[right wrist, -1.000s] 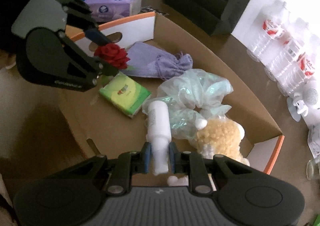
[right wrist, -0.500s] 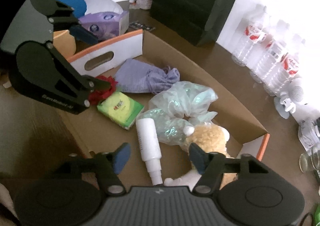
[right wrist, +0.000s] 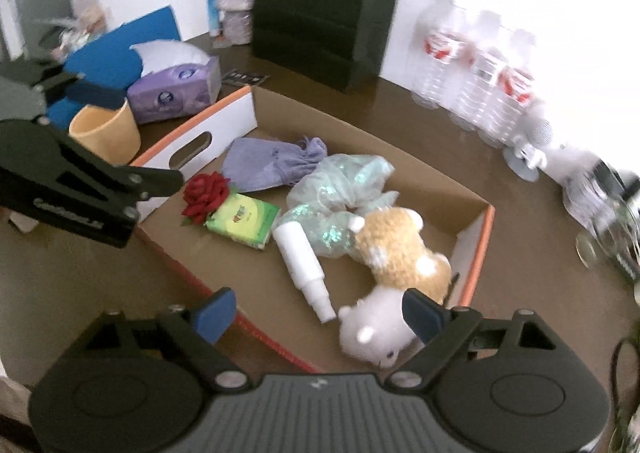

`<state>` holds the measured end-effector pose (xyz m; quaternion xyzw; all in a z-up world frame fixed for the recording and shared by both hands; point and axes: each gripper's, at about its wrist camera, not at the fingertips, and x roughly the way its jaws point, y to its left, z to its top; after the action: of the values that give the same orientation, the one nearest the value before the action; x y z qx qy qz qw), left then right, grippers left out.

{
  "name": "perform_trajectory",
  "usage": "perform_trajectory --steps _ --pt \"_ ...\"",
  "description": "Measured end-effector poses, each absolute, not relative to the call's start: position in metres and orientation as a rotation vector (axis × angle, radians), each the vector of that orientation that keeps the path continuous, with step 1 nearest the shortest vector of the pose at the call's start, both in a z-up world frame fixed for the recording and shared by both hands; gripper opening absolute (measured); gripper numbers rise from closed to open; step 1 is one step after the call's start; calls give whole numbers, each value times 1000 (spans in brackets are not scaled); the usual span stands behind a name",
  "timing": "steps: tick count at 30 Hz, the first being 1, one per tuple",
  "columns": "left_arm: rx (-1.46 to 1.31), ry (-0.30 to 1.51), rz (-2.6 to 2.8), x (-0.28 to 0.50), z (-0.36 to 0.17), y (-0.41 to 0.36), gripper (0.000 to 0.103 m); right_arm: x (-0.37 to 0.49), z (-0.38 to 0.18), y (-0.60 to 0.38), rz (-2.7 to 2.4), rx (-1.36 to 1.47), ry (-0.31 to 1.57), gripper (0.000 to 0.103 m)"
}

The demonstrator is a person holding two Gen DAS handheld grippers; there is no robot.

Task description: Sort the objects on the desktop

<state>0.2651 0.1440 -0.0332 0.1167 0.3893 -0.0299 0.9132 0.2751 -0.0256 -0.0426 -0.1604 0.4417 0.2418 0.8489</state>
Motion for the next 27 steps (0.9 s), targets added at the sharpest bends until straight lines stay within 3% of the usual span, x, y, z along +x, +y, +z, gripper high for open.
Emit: perform_trajectory --steps 15,27 --pt "-91 828 -10 208 -19 163 103 230 -27 -61 361 -70 955 90" --pt "-196 922 6 187 -32 160 103 211 -26 -66 296 19 976 90"
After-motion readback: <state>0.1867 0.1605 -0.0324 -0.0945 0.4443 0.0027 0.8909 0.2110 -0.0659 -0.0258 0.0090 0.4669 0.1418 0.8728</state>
